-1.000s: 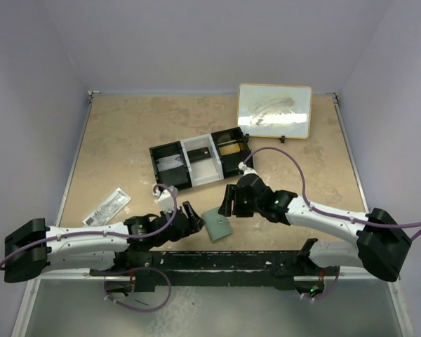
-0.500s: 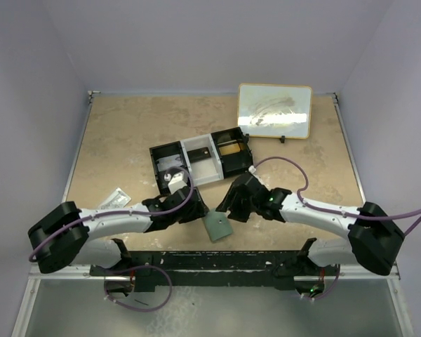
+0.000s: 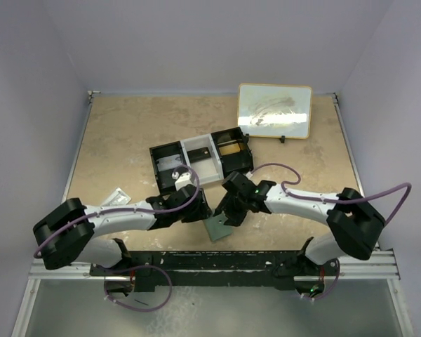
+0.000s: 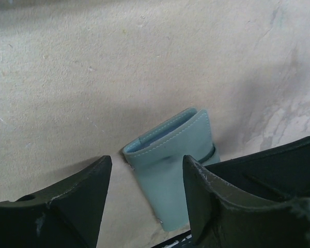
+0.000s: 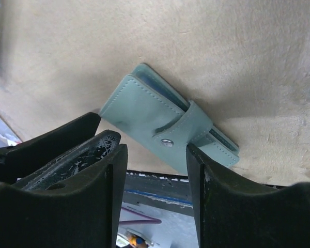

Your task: Take the credit cards out of the card holder

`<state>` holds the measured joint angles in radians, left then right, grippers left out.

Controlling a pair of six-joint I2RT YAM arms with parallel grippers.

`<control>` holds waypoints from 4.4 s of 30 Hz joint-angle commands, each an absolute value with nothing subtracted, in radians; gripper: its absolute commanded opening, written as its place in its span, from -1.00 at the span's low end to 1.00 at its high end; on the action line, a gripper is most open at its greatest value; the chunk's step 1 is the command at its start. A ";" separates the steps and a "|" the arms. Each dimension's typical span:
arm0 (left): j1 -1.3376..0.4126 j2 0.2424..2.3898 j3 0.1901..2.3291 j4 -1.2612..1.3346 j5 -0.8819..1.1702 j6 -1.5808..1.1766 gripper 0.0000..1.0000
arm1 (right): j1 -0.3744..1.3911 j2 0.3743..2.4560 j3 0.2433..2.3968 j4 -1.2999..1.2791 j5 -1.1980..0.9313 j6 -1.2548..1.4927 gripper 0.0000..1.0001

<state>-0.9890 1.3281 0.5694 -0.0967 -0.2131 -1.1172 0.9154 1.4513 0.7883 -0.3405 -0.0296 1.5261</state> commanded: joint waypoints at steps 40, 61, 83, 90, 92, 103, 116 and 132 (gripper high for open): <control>-1.137 1.665 0.506 -0.223 -0.424 -1.324 -0.26 | 0.884 1.338 0.595 -0.230 -0.088 1.653 -1.00; -1.159 1.330 0.587 -0.363 -0.464 -1.299 0.07 | 0.844 1.142 0.630 -0.301 0.012 1.039 0.15; -1.159 1.368 0.165 0.456 -0.238 -1.508 0.18 | 0.825 1.359 0.355 0.243 -0.279 1.029 -0.34; -1.160 1.432 0.153 0.560 -0.220 -1.494 0.16 | 0.813 1.384 0.255 0.449 -0.327 1.135 -0.35; -1.160 1.440 0.160 0.585 -0.210 -1.486 0.09 | 0.813 1.396 0.251 0.482 -0.347 1.139 -0.34; -1.160 1.271 0.224 0.230 -0.346 -1.472 -0.70 | 0.813 1.192 0.369 0.126 -0.203 1.133 -0.07; -1.208 1.271 0.431 0.052 -0.495 -1.237 -0.92 | 0.815 1.131 0.459 -0.014 -0.261 1.544 0.13; -1.246 1.271 0.442 0.049 -0.547 -1.240 -0.95 | 0.824 1.369 0.530 0.139 -0.374 1.663 0.16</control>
